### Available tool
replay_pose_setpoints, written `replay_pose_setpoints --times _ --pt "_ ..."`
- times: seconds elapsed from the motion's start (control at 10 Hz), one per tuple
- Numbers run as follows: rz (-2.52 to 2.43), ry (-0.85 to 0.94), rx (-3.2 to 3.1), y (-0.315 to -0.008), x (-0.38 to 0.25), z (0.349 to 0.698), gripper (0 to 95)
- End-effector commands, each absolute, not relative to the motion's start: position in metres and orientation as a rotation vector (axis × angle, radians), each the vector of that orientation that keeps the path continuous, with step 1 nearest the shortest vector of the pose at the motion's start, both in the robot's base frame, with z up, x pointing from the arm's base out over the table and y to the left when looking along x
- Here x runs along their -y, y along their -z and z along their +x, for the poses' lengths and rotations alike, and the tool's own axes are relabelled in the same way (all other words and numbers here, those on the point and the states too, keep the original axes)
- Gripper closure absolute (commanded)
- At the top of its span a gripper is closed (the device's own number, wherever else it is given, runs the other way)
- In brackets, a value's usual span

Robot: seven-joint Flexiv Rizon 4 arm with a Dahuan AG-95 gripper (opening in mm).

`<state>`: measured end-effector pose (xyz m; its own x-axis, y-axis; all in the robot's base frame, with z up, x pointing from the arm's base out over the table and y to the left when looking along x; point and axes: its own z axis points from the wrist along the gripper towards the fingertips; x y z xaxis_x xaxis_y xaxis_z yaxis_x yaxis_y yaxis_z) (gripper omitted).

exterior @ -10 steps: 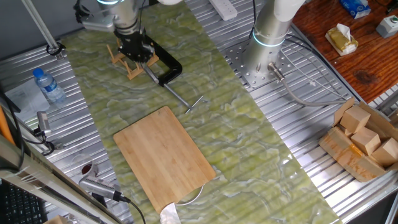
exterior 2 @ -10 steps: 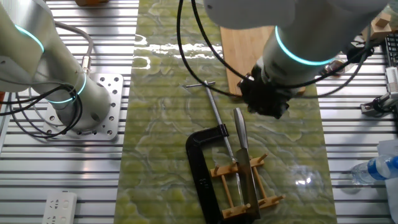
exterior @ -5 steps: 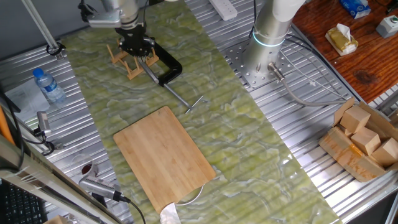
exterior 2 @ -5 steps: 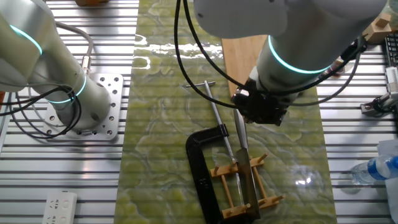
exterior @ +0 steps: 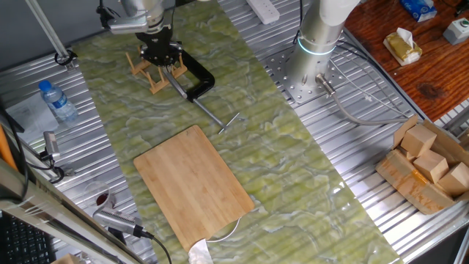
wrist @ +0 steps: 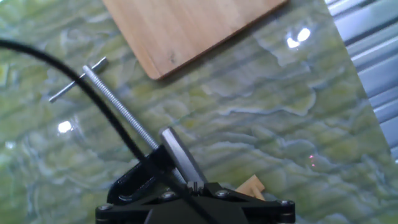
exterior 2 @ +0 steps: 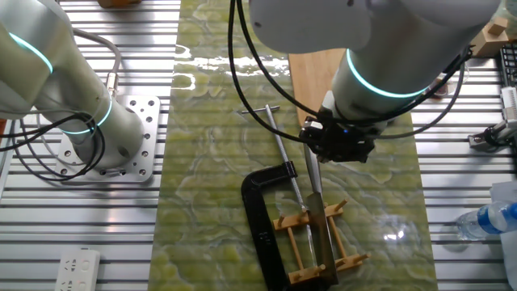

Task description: Put the knife on the cutting board

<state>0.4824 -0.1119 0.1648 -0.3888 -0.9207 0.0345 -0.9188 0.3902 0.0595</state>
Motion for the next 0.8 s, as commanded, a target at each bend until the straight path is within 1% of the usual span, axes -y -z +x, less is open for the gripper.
replay_pose_setpoints --times 0.1,0.5,0.8 --pt "1.602 0.003 2.631 -0.165 0.112 0.482 95.0" --pt "1.632 -0.016 2.596 -0.165 0.112 0.482 95.0" --pt "1.899 -0.003 2.417 -0.166 0.148 0.49 95.0"
